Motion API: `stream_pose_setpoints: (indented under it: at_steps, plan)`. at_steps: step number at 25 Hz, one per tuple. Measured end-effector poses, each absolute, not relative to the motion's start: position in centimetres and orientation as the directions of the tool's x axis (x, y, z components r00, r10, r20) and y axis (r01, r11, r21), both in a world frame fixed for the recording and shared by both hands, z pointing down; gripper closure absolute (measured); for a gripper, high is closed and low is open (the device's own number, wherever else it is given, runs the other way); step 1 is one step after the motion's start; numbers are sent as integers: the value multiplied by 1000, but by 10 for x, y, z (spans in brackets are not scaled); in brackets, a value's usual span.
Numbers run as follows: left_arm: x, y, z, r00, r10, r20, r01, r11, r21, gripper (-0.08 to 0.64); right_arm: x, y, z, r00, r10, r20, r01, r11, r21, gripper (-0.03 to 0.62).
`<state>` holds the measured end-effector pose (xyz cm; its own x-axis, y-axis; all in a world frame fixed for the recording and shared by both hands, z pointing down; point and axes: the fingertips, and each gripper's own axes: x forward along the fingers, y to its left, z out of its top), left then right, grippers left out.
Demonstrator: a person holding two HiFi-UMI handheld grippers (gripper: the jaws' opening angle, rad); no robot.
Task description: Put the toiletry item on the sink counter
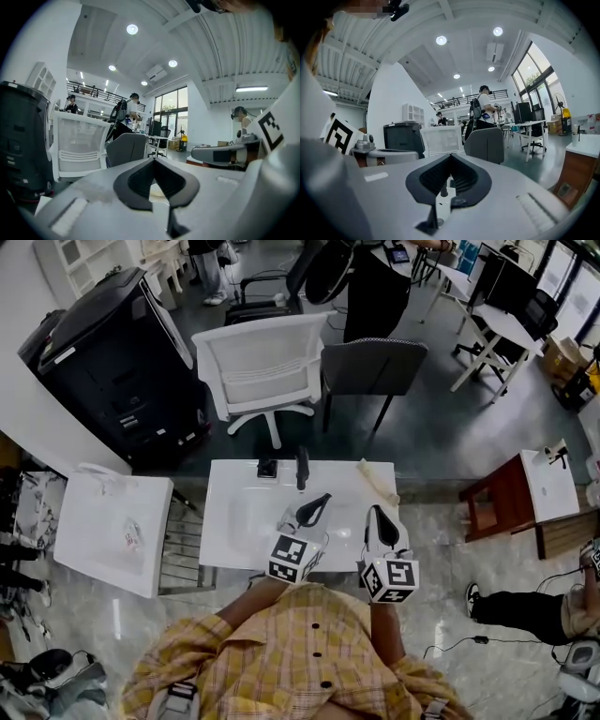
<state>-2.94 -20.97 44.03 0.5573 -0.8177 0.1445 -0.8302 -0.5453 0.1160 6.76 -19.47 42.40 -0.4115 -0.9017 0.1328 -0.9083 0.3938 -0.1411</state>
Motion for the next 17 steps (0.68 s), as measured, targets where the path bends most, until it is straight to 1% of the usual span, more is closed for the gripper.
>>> stream_pose_setpoints:
  at_steps: [17]
  plan:
    - [-34,-216,434,543,-833,105,-839,-533,109,560,63,-206,419,-424,-899,108,-903,410,-129,594]
